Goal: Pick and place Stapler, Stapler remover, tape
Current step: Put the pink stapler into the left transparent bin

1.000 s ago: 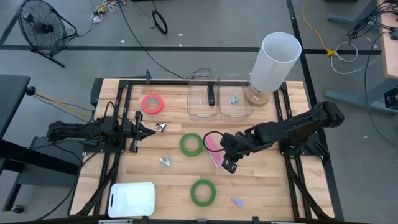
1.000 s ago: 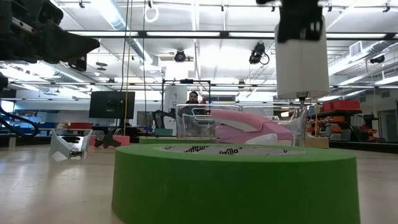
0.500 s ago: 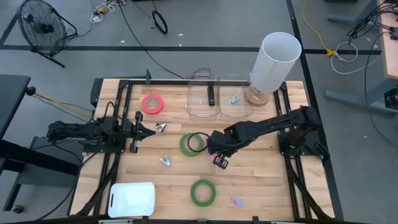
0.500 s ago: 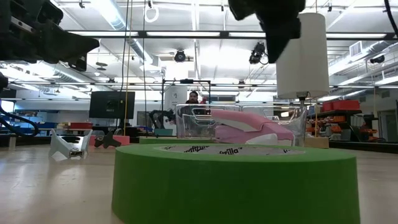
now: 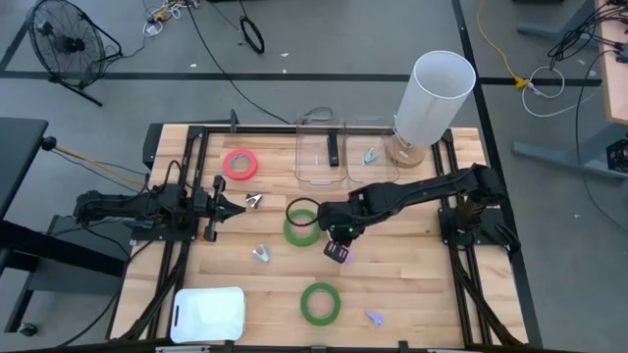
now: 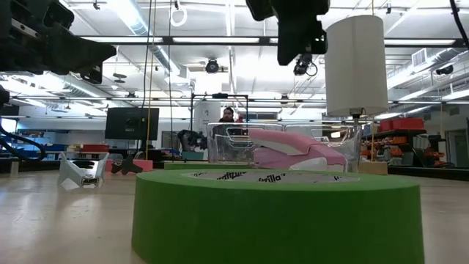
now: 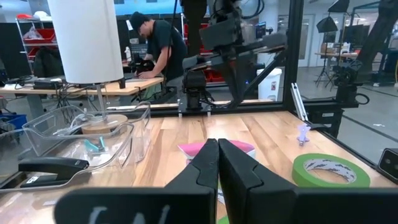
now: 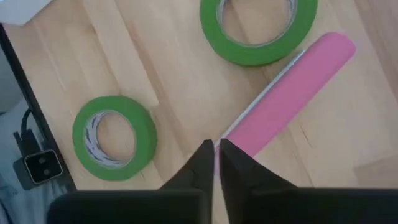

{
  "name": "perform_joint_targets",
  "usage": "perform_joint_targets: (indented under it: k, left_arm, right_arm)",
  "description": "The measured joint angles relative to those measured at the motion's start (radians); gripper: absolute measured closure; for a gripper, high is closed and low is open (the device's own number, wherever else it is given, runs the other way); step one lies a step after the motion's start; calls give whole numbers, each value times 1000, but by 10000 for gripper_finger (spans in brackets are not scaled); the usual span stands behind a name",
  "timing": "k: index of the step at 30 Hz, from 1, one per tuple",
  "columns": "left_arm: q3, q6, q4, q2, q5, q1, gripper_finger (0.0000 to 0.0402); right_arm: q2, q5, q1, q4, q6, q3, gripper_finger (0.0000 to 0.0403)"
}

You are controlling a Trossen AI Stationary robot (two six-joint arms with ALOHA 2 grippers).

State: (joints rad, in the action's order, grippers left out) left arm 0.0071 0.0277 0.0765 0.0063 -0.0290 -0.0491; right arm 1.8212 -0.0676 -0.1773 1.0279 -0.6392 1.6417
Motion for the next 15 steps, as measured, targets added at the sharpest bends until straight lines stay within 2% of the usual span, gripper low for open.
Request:
perform_joint_targets:
  k: [10,15]
  left_arm:
    - [0,0,-6,0,0,0,385]
    - [0,0,-9,0,0,0,385]
  right_arm:
    - [58,52,8,5,64,0,252]
    - [99,78,14,10,65,0,214]
